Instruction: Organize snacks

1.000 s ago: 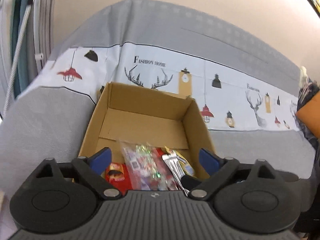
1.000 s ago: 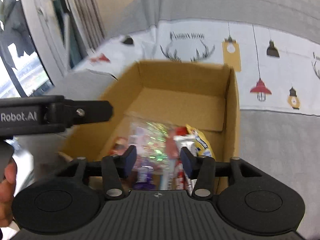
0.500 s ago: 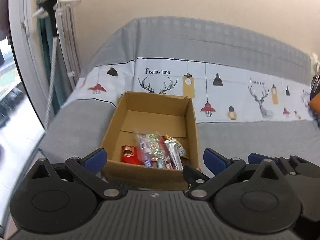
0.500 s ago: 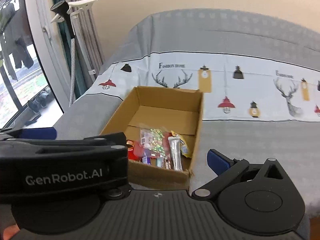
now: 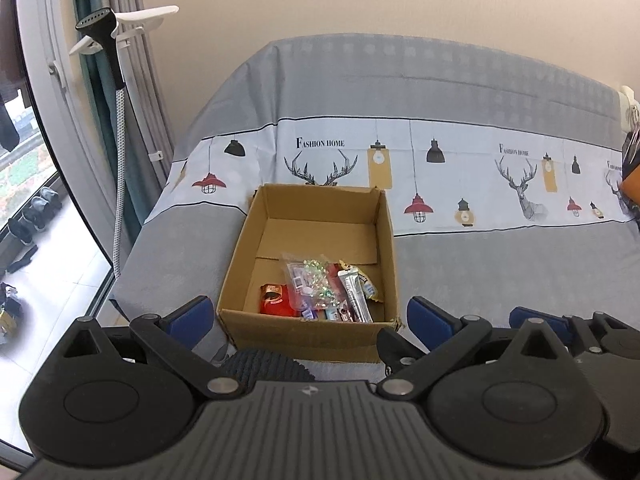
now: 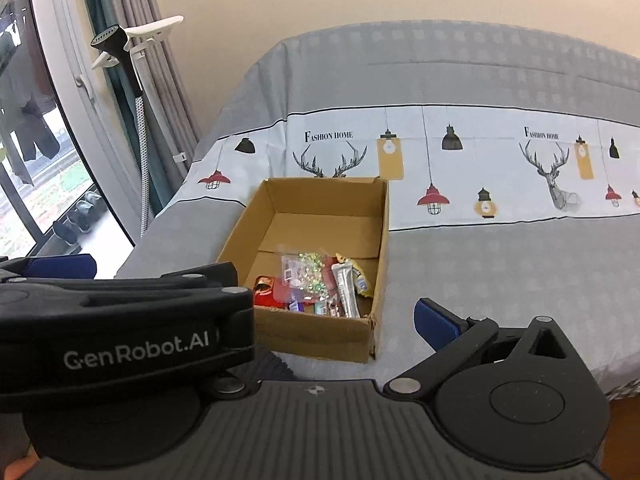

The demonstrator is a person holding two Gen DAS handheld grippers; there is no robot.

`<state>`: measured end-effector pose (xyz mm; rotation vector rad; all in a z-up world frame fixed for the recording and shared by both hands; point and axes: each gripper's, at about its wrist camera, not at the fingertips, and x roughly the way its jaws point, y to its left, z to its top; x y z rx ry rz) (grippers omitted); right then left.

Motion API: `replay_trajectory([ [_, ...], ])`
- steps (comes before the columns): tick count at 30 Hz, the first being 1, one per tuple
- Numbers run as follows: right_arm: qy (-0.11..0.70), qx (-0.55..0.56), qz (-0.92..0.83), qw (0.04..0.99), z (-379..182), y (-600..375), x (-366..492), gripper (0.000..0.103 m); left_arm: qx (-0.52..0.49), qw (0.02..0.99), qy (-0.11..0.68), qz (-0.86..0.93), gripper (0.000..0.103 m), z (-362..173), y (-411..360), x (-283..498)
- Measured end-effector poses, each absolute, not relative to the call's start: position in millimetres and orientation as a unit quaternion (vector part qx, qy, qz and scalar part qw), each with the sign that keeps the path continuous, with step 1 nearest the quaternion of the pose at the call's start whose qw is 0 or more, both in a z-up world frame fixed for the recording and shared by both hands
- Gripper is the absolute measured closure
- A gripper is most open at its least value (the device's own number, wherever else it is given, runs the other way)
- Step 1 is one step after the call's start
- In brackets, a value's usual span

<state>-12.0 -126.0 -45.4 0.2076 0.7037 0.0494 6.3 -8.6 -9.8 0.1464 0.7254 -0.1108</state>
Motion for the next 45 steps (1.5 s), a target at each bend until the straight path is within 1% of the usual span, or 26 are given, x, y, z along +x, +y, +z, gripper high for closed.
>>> replay_trajectory([
  [45,0.355,0.12,0.041,0.926,-43.9,-116.7,-17.3,0.001,0.084,0.924,0.37,-0.041,0.0,-3.3,-3.5,-5.6],
])
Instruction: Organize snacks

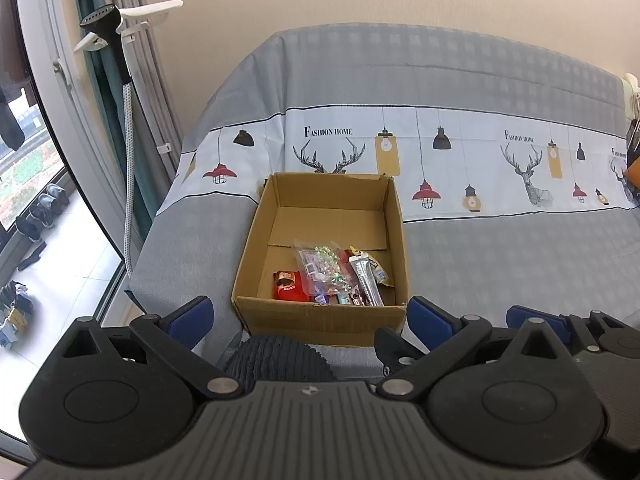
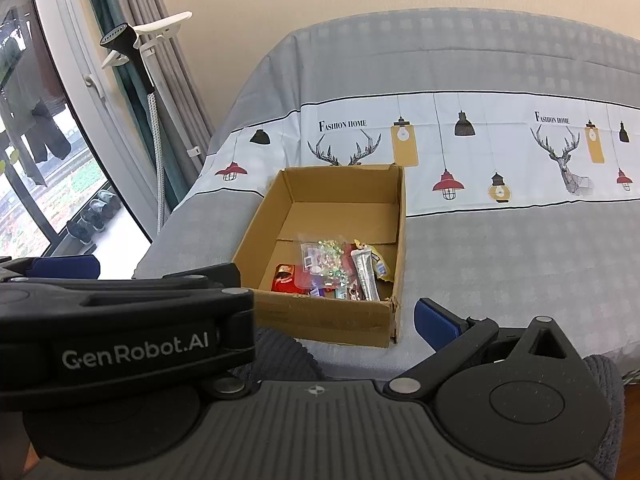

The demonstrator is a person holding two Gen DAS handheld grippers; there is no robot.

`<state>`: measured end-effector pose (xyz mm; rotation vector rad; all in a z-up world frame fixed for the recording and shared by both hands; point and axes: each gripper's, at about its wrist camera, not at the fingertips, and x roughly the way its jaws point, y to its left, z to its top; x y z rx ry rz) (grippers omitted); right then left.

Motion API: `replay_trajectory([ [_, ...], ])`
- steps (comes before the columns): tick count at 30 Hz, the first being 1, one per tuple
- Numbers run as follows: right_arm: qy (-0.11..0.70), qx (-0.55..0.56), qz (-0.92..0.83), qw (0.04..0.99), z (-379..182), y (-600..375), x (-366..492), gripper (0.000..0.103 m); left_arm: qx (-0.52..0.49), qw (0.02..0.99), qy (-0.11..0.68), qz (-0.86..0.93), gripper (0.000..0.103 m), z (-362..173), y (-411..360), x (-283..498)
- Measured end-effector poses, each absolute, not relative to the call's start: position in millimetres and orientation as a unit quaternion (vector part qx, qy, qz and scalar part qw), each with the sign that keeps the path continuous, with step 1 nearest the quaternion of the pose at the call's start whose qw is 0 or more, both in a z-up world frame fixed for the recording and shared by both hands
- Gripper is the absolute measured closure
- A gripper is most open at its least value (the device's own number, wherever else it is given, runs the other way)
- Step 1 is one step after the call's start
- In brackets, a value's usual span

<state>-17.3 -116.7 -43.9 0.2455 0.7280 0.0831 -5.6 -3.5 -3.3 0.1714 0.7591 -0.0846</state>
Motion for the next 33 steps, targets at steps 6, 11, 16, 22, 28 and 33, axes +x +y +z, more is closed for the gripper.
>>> replay_trajectory([
  [6,0.354,0.121,0.044,0.926,-43.9,-116.9,-16.9,0.001,0.084,0.924,0.37,-0.04,0.0,-3.6,-5.0,-6.8],
  [11,0.354,0.121,0.045,0.926,-44.3,-115.8,-18.5,0.001,0.083,0.924,0.371,-0.04,0.0,-3.8,-4.6,-8.0],
  [16,0.355,0.121,0.048,0.926,-44.4,-116.3,-19.2,0.001,0.083,0.924,0.371,-0.039,0.0,-3.5,-4.6,-8.8],
  [22,0.356,0.122,0.051,0.925,-44.4,-116.1,-19.3,0.001,0.084,0.923,0.372,-0.036,0.0,-3.9,-5.6,-8.5],
  [28,0.356,0.123,0.056,0.925,-45.5,-117.8,-18.6,0.001,0.086,0.923,0.373,-0.034,0.0,-5.1,-6.0,-8.7],
  [33,0.357,0.126,0.061,0.923,-47.9,-118.7,-17.6,0.001,0.094,0.922,0.375,-0.028,0.0,-7.0,-8.0,-8.0],
])
